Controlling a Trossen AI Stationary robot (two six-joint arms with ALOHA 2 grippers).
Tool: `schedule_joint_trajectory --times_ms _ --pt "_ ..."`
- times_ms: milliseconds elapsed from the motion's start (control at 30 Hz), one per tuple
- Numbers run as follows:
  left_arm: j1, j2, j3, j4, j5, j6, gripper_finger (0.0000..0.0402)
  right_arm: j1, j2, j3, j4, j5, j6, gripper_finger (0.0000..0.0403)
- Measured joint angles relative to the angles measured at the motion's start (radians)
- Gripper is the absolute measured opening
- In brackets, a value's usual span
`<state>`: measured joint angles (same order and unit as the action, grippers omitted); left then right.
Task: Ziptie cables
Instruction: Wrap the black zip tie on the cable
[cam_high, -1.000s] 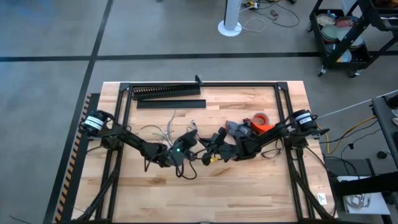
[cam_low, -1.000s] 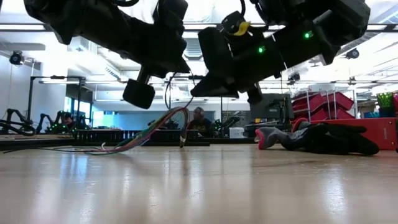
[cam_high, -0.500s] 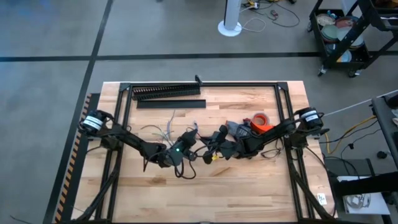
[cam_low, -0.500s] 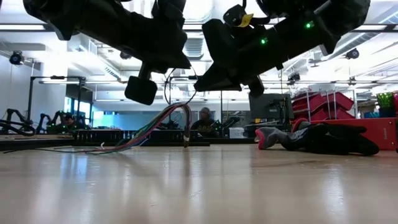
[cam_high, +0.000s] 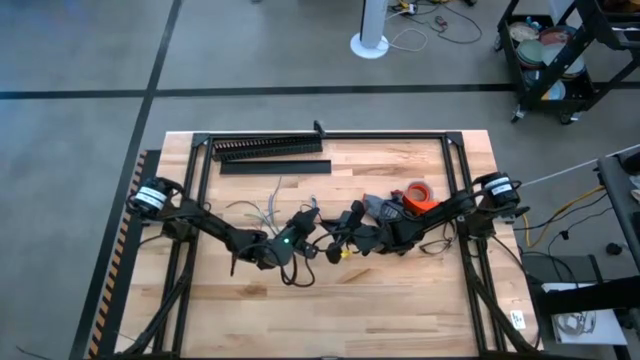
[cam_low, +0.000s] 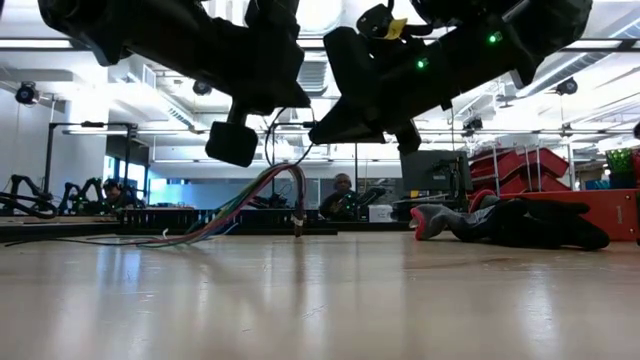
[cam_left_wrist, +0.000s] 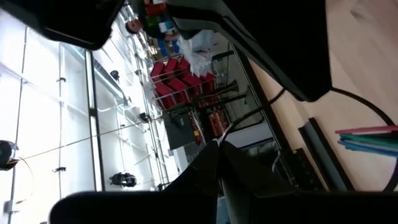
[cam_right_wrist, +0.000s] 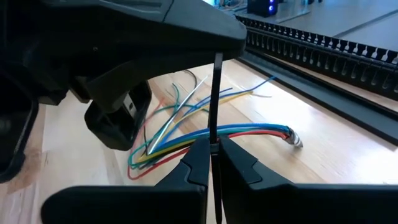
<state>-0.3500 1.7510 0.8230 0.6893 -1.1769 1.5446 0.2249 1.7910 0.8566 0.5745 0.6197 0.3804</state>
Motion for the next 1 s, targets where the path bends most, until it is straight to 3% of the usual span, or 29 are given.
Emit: schedule_joint_trajectory --times_ms 367,567,1000 --pt "0.002 0.000 0.000 0.008 -0.021 -0.037 0.0000 -0.004 -0.039 0.000 0.002 -0.033 -0.032 0.0000" --pt "0.018 -0.041 -0.001 0.056 -0.011 -0.033 0.0000 -0.048 -0.071 0.001 -0.035 -0.122 0.036 0.0000" --pt "0.036 -0.083 0.017 -0.020 -0.019 -0.154 0.0000 -0.184 -0.078 0.054 -0.080 -0.472 0.119 0.0000"
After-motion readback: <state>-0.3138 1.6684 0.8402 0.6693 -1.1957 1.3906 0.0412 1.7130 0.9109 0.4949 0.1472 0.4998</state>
